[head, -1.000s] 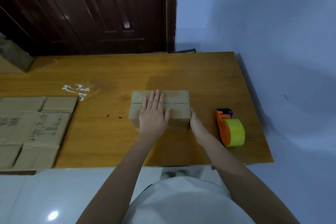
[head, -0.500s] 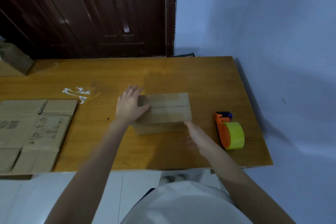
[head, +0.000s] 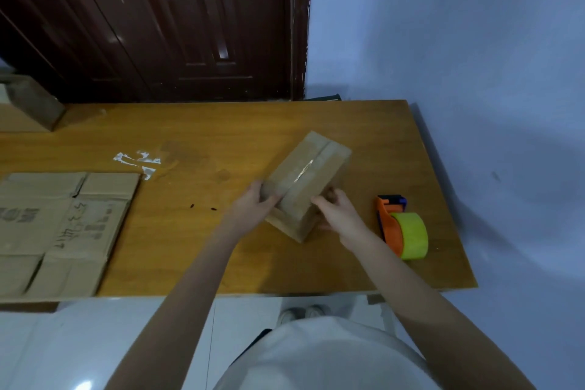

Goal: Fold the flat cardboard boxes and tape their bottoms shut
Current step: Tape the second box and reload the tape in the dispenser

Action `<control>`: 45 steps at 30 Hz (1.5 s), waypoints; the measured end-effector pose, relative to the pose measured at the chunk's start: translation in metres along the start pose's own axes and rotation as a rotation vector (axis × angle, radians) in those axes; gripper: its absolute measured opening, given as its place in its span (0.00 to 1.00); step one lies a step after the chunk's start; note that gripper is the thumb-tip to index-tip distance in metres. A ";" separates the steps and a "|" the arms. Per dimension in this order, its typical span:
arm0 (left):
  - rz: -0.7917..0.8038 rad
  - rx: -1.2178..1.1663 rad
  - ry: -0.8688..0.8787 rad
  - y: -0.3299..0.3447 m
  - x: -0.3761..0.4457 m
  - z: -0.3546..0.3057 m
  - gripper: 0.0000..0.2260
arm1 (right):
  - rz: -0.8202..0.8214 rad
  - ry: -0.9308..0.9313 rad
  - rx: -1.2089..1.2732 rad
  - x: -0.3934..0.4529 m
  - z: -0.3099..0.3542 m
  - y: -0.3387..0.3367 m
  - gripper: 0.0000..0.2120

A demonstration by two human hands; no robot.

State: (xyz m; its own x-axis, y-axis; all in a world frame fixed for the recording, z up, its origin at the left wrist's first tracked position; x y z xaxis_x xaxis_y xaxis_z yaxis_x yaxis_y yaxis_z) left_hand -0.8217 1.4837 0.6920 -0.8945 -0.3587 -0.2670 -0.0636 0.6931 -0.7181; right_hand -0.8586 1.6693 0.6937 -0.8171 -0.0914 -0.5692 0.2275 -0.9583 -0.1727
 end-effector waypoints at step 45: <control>-0.449 0.196 0.414 -0.029 -0.030 -0.070 0.20 | -0.270 -0.415 -0.505 0.011 0.037 -0.067 0.23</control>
State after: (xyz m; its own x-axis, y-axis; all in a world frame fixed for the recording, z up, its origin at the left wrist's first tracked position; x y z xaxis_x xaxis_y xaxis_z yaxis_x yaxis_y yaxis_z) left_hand -0.8237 1.5183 0.7665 -0.8988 -0.2889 0.3298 -0.4251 0.3903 -0.8167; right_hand -0.9024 1.7222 0.7287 -0.9912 -0.0606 -0.1181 0.1247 -0.7285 -0.6736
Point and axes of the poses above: each hand's wrist, its own x-axis towards the middle knuckle, its own y-axis out of the palm, z = x × y, the point moved 5 cm from there along x, towards the middle knuckle, and after that the axes turned 9 degrees about -z, right-handed, at the moved point
